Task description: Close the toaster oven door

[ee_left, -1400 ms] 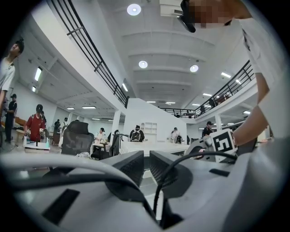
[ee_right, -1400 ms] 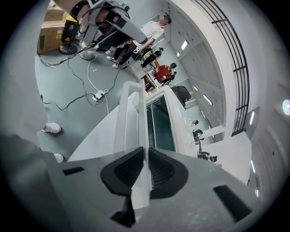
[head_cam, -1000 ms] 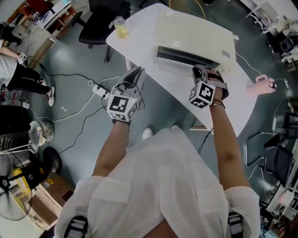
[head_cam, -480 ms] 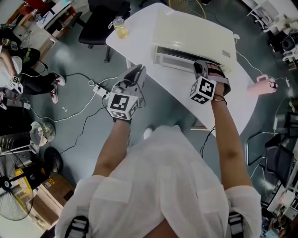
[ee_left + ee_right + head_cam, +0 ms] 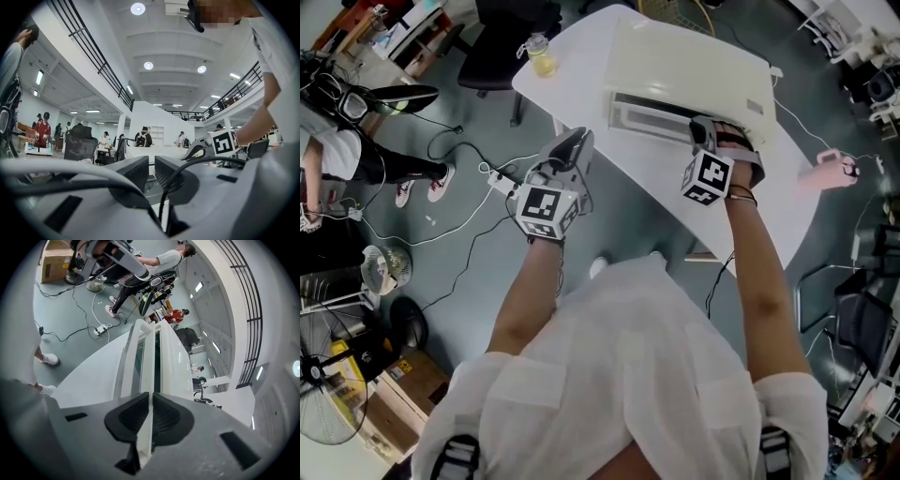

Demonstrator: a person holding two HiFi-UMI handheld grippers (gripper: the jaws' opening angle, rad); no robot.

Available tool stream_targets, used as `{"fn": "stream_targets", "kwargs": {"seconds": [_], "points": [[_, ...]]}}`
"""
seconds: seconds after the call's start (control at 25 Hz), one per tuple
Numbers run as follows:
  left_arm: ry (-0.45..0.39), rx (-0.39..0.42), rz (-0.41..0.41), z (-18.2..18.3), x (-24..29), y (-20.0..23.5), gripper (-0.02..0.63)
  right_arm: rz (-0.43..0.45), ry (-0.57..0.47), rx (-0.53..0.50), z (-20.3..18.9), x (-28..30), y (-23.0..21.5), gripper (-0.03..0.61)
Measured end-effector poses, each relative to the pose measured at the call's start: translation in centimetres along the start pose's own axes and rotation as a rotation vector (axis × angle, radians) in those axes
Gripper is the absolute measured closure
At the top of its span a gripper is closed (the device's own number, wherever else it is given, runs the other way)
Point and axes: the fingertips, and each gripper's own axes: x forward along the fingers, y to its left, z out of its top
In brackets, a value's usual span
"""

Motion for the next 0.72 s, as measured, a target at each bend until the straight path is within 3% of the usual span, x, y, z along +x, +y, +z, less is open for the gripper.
{"fn": "stream_targets", "kwargs": {"seconds": [0.16,0.36,0.72], "points": [[-0.002,0.004,0.002,0.1,0.0,0.0,0.586,-0.010,0.004,-0.013,0.0,0.1,-0.1,0.549],[0.002,0.009,0.009,0.1,0.2,0.3,0.586,-0.093,0.030,-0.017,-0.6,0.4,-1.2,0.574],[-0.018,0.026,-0.012,-0.8,0.6,0.2,0.586,-0.103,0.050,-0.003,-1.4,0.8,-1.4,0.574]]}}
